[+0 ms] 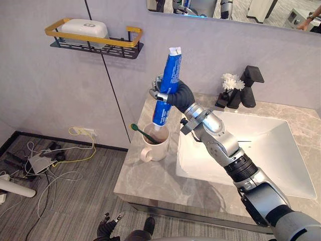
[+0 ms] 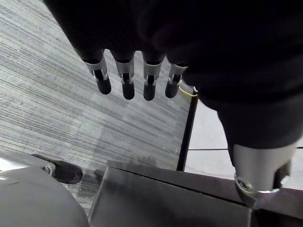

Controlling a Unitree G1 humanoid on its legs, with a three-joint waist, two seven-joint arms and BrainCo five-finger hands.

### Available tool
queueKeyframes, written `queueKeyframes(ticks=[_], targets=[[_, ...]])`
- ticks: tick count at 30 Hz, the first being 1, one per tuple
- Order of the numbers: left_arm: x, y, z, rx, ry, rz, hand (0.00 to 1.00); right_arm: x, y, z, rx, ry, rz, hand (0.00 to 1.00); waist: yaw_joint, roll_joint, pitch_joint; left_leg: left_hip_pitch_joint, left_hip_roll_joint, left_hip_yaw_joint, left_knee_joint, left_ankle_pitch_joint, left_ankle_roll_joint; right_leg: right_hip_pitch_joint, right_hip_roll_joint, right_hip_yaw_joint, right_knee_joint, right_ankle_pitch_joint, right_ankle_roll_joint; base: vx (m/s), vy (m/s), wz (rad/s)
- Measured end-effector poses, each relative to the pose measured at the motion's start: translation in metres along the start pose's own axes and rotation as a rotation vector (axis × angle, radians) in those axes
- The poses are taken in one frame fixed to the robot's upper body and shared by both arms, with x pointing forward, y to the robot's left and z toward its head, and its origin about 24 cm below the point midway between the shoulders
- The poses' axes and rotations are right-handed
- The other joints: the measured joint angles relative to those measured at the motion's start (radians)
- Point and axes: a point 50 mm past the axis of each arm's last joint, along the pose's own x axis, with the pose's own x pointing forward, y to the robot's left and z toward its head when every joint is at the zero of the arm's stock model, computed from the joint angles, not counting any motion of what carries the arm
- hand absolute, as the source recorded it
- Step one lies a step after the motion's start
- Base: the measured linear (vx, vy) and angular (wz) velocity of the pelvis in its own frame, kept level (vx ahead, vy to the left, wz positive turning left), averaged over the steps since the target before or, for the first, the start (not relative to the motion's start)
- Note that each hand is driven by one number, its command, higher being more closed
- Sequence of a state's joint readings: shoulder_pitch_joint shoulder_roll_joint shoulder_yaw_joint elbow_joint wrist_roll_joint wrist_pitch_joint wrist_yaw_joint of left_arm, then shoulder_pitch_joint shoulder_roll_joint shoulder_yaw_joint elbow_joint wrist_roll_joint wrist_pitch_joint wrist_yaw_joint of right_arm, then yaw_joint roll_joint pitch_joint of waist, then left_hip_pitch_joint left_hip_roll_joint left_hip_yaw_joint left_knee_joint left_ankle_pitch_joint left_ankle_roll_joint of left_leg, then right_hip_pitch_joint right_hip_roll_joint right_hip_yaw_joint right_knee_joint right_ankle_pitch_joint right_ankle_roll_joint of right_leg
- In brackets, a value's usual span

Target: Organize washtable

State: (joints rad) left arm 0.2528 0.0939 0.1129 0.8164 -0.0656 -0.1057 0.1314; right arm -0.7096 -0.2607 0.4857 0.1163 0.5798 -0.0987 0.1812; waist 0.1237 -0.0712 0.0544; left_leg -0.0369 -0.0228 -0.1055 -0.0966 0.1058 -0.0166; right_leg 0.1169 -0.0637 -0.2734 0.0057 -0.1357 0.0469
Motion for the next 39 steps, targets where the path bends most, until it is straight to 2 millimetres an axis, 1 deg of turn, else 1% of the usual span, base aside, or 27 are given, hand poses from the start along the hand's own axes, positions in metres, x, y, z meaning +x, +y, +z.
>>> queueKeyframes(ticks=[5, 11, 21, 23, 24, 39], targets=[[0.0, 0.0, 0.001, 0.003, -0.002, -0.002, 0.0, 0.002, 0.007, -0.01, 0.018, 0.035, 0.018, 1.0, 0.0, 0.001, 0.005, 0.0, 0.0, 0.0, 0.0, 0.0, 0.0, 0.0, 0.0, 0.001, 0.0, 0.0, 0.0, 0.0, 0.0, 0.0], [0.002, -0.001, 0.004, 0.008, -0.011, -0.006, 0.0, 0.002, 0.012, -0.014, -0.005, 0.061, 0.038, 1.0, 0.001, 0.002, 0.025, 0.0, 0.0, 0.0, 0.0, 0.0, 0.0, 0.0, 0.0, 0.001, 0.0, 0.0, 0.0, 0.0, 0.0, 0.0], [0.002, -0.002, 0.005, 0.024, -0.015, -0.012, 0.0, -0.01, 0.017, -0.036, -0.009, 0.138, 0.033, 1.0, 0.0, 0.002, 0.026, -0.001, 0.0, 0.0, 0.0, 0.0, 0.0, -0.001, 0.0, 0.0, 0.001, 0.0, 0.0, 0.0, 0.0, 0.0], [0.002, -0.002, 0.005, 0.024, -0.015, -0.013, 0.0, -0.01, 0.017, -0.037, -0.017, 0.142, 0.038, 1.0, 0.001, 0.002, 0.026, -0.001, 0.0, -0.001, 0.0, 0.0, 0.0, -0.001, 0.0, 0.0, 0.002, 0.0, 0.0, 0.0, 0.0, 0.0], [0.002, -0.002, 0.005, 0.024, -0.015, -0.013, 0.0, -0.01, 0.018, -0.037, -0.025, 0.144, 0.041, 0.0, 0.0, 0.002, 0.026, -0.001, 0.0, -0.002, 0.0, 0.0, 0.0, -0.001, 0.0, 0.0, 0.002, 0.0, 0.0, 0.0, 0.0, 0.0], [0.002, -0.002, 0.006, 0.041, -0.019, -0.014, 0.0, -0.013, 0.019, -0.039, -0.019, 0.141, 0.031, 0.0, 0.0, 0.002, 0.026, 0.002, 0.0, -0.002, 0.0, 0.0, 0.0, 0.0, 0.0, 0.0, 0.008, -0.002, -0.004, 0.0, 0.0, 0.0]])
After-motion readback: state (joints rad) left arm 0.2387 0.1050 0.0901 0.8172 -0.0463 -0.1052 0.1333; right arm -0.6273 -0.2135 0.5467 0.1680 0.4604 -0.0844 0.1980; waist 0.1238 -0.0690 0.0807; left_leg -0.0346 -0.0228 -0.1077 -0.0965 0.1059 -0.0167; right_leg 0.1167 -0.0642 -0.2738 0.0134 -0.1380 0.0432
